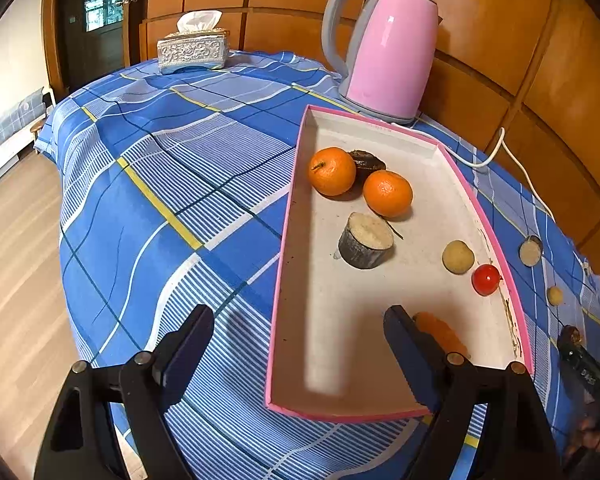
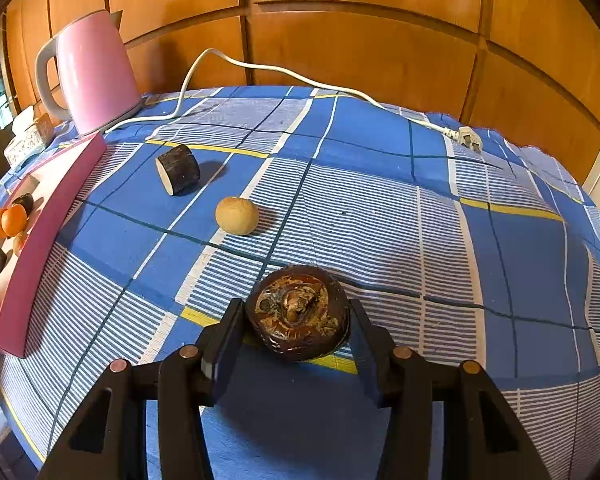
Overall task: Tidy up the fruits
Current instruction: 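Carry the dark round fruit with the right gripper into the tray and release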
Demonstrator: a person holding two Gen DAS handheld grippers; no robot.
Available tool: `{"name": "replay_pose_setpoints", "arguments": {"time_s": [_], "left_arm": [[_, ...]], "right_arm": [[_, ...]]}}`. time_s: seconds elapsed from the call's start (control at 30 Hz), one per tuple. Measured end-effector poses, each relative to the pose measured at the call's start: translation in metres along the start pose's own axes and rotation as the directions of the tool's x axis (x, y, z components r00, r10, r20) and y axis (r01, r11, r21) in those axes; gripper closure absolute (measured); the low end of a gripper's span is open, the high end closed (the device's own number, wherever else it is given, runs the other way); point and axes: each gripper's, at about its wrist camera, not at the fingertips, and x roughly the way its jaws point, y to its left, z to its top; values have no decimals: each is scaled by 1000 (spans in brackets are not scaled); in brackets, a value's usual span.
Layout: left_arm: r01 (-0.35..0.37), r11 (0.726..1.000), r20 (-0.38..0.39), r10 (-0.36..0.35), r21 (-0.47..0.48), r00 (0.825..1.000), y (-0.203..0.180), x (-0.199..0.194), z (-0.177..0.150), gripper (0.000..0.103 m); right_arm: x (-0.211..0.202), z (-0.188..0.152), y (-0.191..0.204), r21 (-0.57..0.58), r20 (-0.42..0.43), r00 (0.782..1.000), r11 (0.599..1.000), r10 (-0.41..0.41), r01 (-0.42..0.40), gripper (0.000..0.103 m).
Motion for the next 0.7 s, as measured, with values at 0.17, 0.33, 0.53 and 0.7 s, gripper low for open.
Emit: {"name": "replay_pose_setpoints", "arguments": {"time_s": [0.17,0.33,0.53,0.7], "left_arm": [[-2,1000,-1,2,-3,1000,1,-1,-1,15],[0,1000,6,0,-5,1000,4,-3,-1,15],[6,1000,6,-6,-6,1000,5,-5,-1,14],[8,1000,6,-8,-10,1000,6,-5,-1,14]], "right_arm": [[0,0,2,-4,4,1000,1000,-8,8,52],[-4,1,3,3,-15,1000,1000,-19,19,53],[-16,1,9,7,-33,999,1000,19,-18,53],[-30,8,25,-6,-19,996,996,84,-84,53]]}}
